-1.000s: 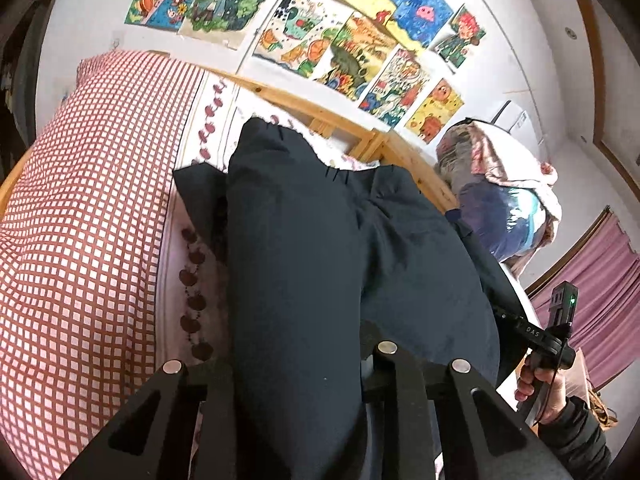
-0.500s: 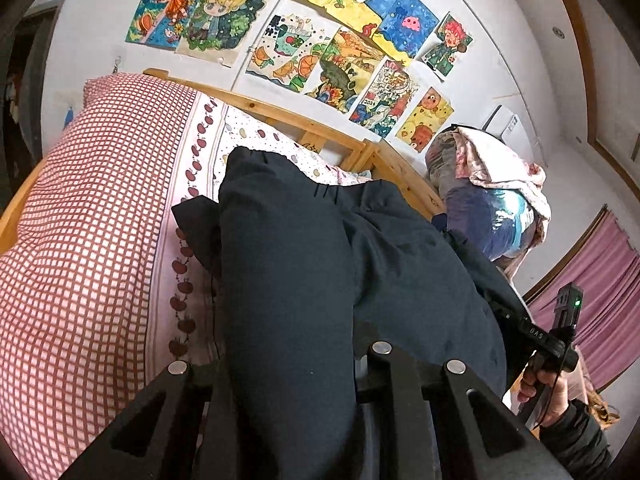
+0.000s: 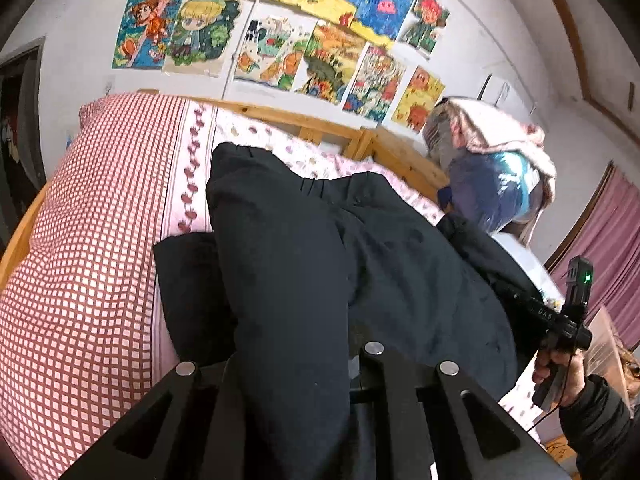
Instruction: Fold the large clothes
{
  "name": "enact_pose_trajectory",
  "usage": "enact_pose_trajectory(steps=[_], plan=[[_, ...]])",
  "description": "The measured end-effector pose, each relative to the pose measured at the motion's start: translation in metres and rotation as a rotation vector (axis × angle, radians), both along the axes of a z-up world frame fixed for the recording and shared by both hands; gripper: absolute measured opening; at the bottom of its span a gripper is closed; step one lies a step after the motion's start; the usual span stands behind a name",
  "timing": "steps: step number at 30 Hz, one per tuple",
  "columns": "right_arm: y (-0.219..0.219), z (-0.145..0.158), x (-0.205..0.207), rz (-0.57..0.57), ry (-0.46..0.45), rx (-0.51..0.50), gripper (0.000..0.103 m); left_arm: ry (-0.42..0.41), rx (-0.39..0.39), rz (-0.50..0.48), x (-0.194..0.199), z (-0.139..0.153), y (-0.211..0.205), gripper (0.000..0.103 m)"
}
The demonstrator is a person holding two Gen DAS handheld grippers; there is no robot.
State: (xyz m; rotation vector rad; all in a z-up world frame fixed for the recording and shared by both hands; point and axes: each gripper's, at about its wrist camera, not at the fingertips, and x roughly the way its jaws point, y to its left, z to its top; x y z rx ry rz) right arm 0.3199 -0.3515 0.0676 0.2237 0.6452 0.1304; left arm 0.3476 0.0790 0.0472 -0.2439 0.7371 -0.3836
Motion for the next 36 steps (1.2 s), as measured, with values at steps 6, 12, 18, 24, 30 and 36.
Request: enact_pose_trajectory(steps=[6,12,18,24,30,36], plan=[[-0.013,-0.033,0.003,-0.03,0.035,0.001,0.02,0.064,-0.006,0.031,0.011,-0.023,0.011,0.016],[-0.03,-0.059,0.001,-0.071,0.068,0.013,0.036,0.07,0.04,0.074,0.009,-0.029,0.009,0.028],[-0.021,-0.069,0.001,-0.082,0.106,-0.1,0.075,0.056,0.125,0.145,0.001,-0.028,0.006,0.06],[-0.004,-0.061,0.001,-0.132,0.11,-0.302,0.08,-0.031,0.177,0.242,-0.017,-0.016,0.013,0.082],[-0.001,-0.042,-0.008,-0.196,0.06,-0.381,0.087,-0.054,0.168,0.263,-0.026,-0.01,0.015,0.092],[0.0,-0.028,-0.021,-0.157,0.0,-0.328,0.096,-0.106,0.171,0.272,-0.038,-0.004,0.007,0.101]])
